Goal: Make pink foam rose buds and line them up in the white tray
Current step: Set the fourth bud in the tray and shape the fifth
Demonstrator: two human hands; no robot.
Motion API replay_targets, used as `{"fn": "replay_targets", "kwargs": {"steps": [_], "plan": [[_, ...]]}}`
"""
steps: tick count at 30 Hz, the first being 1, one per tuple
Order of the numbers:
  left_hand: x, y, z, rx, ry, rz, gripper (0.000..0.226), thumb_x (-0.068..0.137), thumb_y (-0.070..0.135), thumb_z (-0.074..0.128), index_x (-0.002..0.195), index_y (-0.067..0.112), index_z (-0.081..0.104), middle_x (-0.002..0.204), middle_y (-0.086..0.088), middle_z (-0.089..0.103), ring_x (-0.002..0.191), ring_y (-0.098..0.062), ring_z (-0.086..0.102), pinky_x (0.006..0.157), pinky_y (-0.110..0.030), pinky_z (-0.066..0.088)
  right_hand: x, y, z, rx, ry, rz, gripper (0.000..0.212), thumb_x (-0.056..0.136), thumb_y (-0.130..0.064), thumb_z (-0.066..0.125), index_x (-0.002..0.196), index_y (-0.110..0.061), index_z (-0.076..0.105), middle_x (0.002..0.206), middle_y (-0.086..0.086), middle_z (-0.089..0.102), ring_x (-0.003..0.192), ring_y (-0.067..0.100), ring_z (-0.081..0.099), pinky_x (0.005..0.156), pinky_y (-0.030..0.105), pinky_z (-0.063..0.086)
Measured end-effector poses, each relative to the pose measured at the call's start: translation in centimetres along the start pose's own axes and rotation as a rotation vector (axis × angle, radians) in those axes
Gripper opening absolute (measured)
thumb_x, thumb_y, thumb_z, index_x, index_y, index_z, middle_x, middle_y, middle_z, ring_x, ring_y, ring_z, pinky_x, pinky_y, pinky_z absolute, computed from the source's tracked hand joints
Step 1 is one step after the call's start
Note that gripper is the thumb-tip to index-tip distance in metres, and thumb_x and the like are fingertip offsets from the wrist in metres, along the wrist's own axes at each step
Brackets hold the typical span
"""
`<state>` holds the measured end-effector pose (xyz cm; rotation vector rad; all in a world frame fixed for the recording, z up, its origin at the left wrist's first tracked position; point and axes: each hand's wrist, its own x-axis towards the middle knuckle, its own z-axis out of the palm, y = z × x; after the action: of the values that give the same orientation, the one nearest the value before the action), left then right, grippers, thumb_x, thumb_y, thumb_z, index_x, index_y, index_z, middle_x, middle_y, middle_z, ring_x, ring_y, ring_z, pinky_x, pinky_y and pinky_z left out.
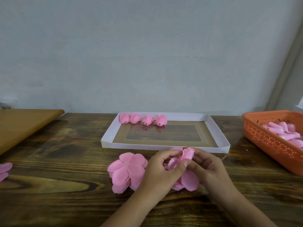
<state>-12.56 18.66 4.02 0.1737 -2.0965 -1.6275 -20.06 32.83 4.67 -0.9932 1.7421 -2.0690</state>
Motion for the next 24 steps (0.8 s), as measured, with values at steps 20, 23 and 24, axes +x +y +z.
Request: {"fn": "replay_targets", "kwargs": {"steps": [20,23,24], "plan": [[-0.39,0.17,0.37,0.065,0.136,0.108,0.026,0.094,0.023,0.072,0.089,0.049,0.070,0.098,0.026,0.072,0.094,0.000,0.069,0.073,-0.016,0.056,-0.01,-0.08,0.20,0.006,0.035,-0.036,0.024,0.085,-0.014,0.067,0.104,-0.022,0.080,0.102,0.009,0.078,0.095,0.024,0.075,0.077,0.027,0.059],[-0.31,0.10,0.40,0.033,0.152,0.084,0.021,0.094,0.023,0.072,0.092,0.044,0.073,0.098,0.019,0.075,0.093,-0.004,0.071,0.075,-0.020,0.058,0.00,-0.07,0.27,-0.033,0.025,-0.050,0.023,0.086,-0.013,0.068,0.106,-0.019,0.078,0.102,0.008,0.078,0.094,0.023,0.075,0.076,0.026,0.059],[-0.27,0.06,0.39,0.021,0.156,0.071,0.019,0.093,0.023,0.072,0.094,0.042,0.074,0.097,0.017,0.076,0.094,-0.006,0.072,0.076,-0.022,0.059,0.01,-0.03,0.27,-0.042,0.034,-0.047,0.022,0.085,-0.014,0.069,0.104,-0.020,0.078,0.102,0.007,0.078,0.094,0.024,0.075,0.076,0.027,0.059]]}}
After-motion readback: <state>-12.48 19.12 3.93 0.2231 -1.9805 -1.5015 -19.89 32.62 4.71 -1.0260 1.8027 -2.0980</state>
